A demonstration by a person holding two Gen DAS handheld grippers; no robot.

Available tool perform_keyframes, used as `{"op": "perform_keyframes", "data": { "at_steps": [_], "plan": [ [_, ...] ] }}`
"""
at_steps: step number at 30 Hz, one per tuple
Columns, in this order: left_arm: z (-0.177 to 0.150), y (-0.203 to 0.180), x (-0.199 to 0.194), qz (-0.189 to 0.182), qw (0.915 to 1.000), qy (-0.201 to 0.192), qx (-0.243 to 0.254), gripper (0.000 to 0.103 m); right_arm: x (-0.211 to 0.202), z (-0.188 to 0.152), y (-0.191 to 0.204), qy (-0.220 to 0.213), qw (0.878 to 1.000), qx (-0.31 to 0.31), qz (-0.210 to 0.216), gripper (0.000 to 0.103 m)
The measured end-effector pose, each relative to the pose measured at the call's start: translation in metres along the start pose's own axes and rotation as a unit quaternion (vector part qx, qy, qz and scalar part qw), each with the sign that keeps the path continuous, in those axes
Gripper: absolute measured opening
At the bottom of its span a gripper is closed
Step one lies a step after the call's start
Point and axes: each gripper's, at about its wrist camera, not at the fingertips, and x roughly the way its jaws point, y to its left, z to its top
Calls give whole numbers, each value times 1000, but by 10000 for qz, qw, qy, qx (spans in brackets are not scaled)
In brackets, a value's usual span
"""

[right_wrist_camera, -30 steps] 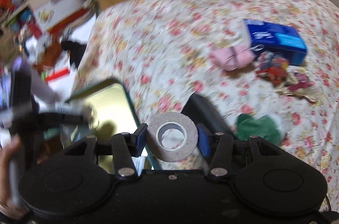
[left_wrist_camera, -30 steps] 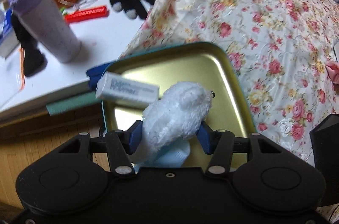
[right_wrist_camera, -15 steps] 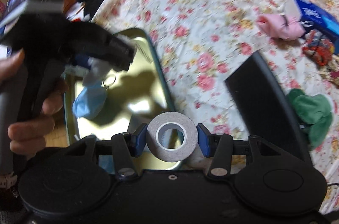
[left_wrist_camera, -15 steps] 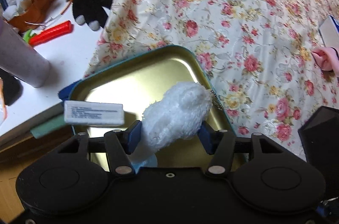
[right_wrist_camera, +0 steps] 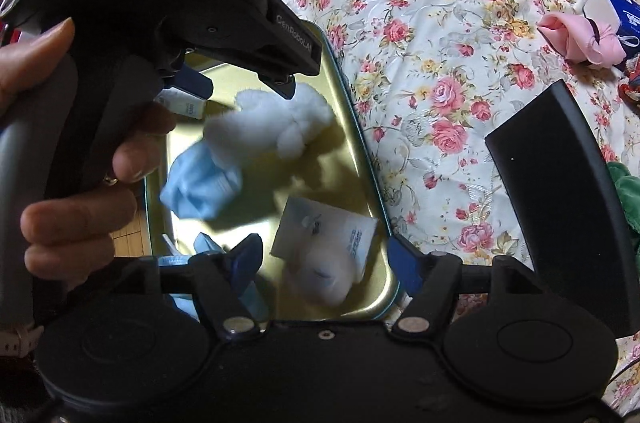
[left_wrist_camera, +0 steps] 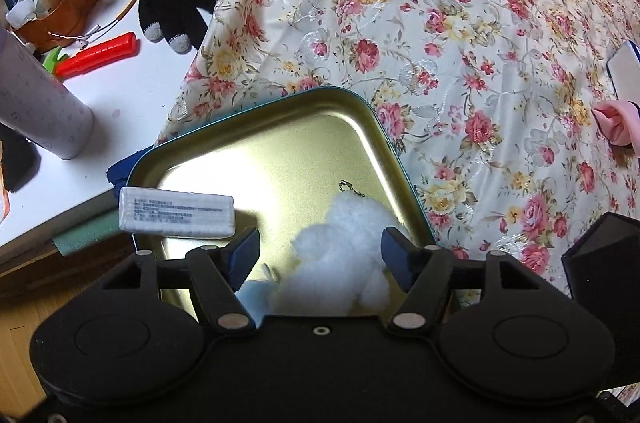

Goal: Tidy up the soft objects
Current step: 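Lower the tape roll into the tray and open the right gripper while the left gripper sets the bear down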

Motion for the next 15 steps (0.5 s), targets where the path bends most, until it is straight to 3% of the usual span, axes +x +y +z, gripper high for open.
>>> {"op": "perform_keyframes", "data": {
  "at_steps": [12, 15],
  "plan": [
    [-1, -2, 2, -19, 9999, 81, 57, 65, -2, -1, -3, 27, 10000, 33, -68, 67],
    [-1, -1, 2, -26, 10000, 77, 45, 70, -4, -3, -2, 23, 10000, 36, -72, 67]
  ]
}}
